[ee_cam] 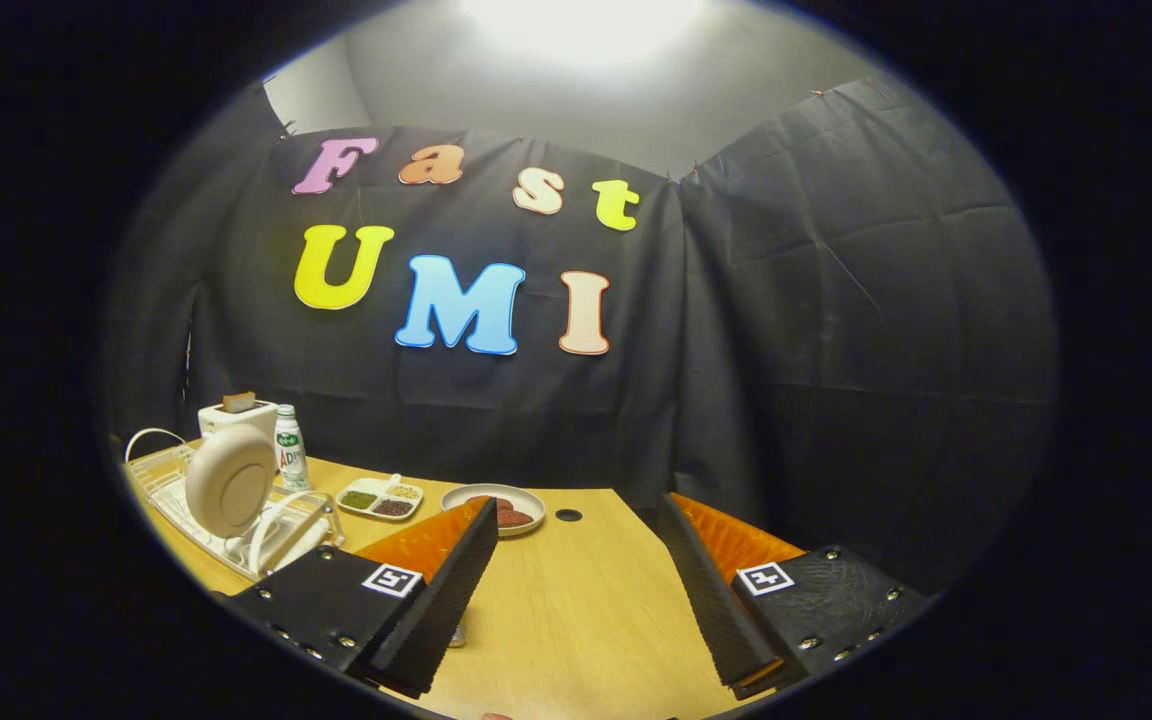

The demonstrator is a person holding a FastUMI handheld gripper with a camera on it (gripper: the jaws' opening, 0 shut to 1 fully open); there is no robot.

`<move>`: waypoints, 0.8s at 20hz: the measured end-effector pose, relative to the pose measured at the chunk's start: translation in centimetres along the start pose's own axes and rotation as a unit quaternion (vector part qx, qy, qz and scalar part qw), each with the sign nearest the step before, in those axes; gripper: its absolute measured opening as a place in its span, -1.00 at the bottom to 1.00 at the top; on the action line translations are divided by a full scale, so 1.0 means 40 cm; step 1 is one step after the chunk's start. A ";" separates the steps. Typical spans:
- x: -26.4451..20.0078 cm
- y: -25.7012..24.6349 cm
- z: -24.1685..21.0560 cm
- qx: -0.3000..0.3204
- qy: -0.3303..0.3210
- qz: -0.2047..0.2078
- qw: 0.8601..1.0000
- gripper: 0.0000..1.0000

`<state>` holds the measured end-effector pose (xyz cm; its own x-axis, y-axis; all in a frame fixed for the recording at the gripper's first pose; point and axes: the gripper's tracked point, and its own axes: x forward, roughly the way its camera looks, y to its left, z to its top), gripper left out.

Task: Take the plate from the dish rack, then take the spoon from the basket and place it into the plate.

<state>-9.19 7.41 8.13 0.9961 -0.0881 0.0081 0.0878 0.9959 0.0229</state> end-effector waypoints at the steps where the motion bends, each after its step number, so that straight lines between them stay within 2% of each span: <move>1: -0.017 0.036 0.016 0.004 0.000 0.007 1.000 0.97; 12: -0.069 0.464 0.156 0.016 0.002 0.103 0.995 0.97; 16: -0.050 0.581 0.151 0.022 0.026 0.112 0.993 0.98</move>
<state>-9.20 30.59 14.67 0.9900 0.1371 -0.0334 -0.1345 0.9885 0.0696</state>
